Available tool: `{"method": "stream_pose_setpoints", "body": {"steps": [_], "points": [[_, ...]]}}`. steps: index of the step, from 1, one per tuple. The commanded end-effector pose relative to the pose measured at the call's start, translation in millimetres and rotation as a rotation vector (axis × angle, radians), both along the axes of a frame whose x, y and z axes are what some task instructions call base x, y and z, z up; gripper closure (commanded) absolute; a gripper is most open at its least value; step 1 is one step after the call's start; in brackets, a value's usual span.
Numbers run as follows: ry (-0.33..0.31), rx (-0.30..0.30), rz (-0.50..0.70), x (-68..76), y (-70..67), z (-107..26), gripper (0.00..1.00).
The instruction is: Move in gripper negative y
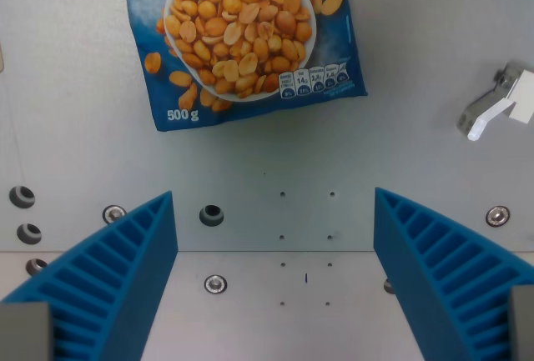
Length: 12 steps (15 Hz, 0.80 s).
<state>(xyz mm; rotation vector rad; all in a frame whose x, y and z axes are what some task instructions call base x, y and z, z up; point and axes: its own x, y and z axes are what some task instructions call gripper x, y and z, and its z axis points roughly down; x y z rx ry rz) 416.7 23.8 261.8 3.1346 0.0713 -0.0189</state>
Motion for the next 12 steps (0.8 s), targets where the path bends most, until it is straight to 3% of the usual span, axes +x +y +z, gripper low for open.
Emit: {"method": "stream_pose_setpoints", "body": {"steps": [1,12], "points": [[-0.006,0.000,0.000,0.1,5.0,2.3,0.00],[-0.006,0.000,0.000,-2.4,59.9,2.0,0.00]]}}
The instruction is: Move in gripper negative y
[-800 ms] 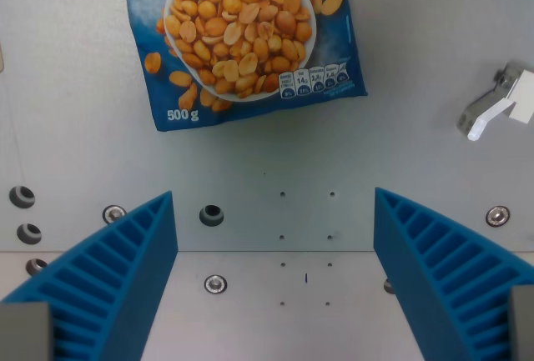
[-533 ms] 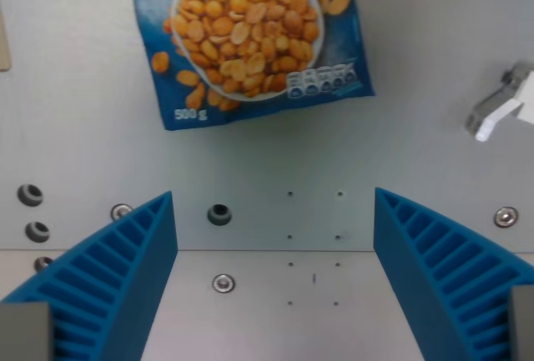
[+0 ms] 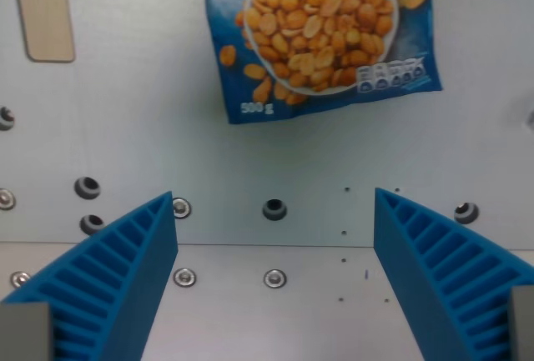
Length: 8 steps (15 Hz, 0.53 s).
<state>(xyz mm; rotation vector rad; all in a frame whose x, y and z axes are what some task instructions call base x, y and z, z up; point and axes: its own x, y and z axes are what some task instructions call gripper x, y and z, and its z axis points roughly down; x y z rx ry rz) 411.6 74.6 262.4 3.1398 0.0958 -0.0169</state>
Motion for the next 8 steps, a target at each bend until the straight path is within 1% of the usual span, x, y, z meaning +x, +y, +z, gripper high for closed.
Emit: {"method": "stream_pose_setpoints", "body": {"steps": [1,8], "points": [[-0.005,-0.006,-0.016,2.5,14.1,1.3,0.00],[-0.005,-0.006,-0.016,0.9,49.1,1.1,0.00]]}}
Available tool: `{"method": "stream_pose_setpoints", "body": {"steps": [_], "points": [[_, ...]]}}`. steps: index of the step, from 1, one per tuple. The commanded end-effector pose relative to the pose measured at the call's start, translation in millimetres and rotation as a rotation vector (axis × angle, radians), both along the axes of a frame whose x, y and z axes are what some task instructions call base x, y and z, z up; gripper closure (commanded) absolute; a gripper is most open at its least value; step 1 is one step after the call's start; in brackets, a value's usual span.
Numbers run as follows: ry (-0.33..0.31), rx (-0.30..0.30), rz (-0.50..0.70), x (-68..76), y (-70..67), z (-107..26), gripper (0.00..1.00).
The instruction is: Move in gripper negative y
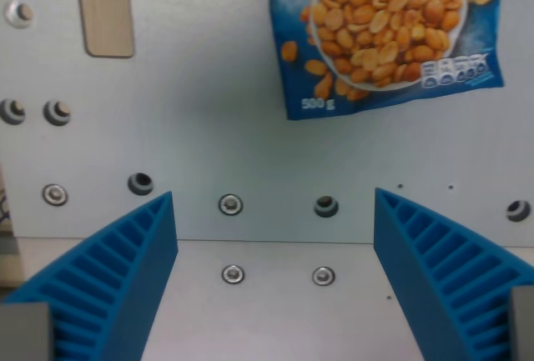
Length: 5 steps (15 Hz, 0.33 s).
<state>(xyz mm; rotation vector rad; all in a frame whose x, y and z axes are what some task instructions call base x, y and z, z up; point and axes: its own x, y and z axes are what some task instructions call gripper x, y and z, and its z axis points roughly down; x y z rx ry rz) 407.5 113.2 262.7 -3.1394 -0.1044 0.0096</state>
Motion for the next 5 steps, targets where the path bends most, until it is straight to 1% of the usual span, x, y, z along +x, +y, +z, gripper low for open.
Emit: {"method": "stream_pose_setpoints", "body": {"steps": [1,5], "points": [[0.000,-0.007,-0.021,4.7,15.5,0.8,0.00],[0.000,-0.007,-0.021,3.8,35.5,0.7,0.00]]}}
